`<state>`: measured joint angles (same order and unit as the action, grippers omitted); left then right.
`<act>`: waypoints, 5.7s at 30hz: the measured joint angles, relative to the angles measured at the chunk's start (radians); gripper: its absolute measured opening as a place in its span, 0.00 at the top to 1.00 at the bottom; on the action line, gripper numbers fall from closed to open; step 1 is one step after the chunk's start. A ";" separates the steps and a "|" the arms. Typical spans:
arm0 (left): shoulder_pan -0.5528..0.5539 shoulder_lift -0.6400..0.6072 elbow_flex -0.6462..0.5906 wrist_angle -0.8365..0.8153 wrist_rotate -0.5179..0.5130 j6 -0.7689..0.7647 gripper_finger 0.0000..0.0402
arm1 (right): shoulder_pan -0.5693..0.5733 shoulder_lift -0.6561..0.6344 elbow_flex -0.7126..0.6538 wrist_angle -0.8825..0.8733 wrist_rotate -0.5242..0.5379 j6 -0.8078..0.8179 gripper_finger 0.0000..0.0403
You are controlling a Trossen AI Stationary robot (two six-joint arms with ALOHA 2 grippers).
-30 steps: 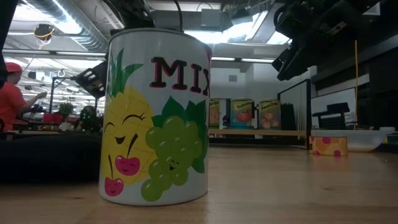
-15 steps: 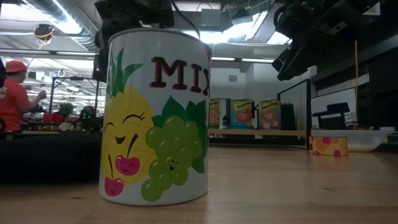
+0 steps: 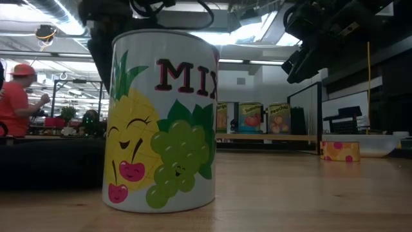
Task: Pick and place cans onto a shelf
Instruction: Put the small canned tomatoes on the shelf
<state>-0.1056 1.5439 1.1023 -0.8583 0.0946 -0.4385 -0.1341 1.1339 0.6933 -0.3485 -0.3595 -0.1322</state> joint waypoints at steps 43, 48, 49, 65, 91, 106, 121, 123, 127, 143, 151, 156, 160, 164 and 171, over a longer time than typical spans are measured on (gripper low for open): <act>-0.204 0.119 0.001 0.116 -0.325 0.475 0.79 | 0.000 0.000 0.000 -0.001 0.000 -0.003 0.71; -0.199 0.120 0.001 0.150 -0.321 0.452 0.96 | 0.000 0.000 0.000 -0.010 0.000 -0.012 0.71; -0.196 0.120 0.001 0.152 -0.318 0.438 0.98 | 0.000 0.000 0.000 -0.011 0.000 -0.011 0.71; -0.074 0.120 0.278 0.176 -0.314 0.334 0.99 | 0.000 -0.194 0.000 -0.100 0.000 -0.004 0.71; 0.289 0.416 0.830 0.192 -0.179 0.415 1.00 | 0.000 -0.355 0.001 -0.170 0.026 -0.003 0.71; 0.373 0.617 0.860 0.177 -0.179 0.306 1.00 | 0.000 -0.395 0.001 -0.188 0.026 -0.005 0.71; 0.377 0.632 0.851 0.161 -0.181 0.254 0.99 | 0.000 -0.394 0.001 -0.188 0.026 -0.007 0.71; 0.376 0.639 0.851 0.156 -0.181 0.254 0.99 | 0.000 -0.394 0.001 -0.188 0.026 -0.007 0.71; 0.376 0.651 0.850 0.159 -0.181 0.254 0.99 | 0.000 -0.394 0.001 -0.188 0.026 -0.007 0.71; 0.376 0.654 0.849 0.152 -0.178 0.257 0.93 | 0.000 -0.394 0.001 -0.188 0.026 -0.007 0.71; 0.376 0.654 0.849 0.167 -0.179 0.257 0.90 | 0.000 -0.394 0.001 -0.188 0.026 -0.007 0.71; 0.376 0.654 0.849 0.187 -0.185 0.267 0.90 | 0.000 -0.394 0.001 -0.188 0.026 -0.007 0.71; 0.376 0.654 0.871 0.177 -0.186 0.328 0.90 | 0.000 -0.394 0.000 -0.188 0.026 -0.007 0.71; 0.369 0.653 0.944 0.129 -0.186 0.385 0.90 | 0.000 -0.394 0.000 -0.188 0.026 -0.007 0.71; 0.336 0.653 1.159 -0.101 -0.213 0.496 0.90 | 0.000 -0.394 0.000 -0.165 0.026 -0.007 0.71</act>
<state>0.2299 2.1971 2.2614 -0.9592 -0.1181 0.0579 -0.1341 0.7403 0.6937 -0.5138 -0.3332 -0.1394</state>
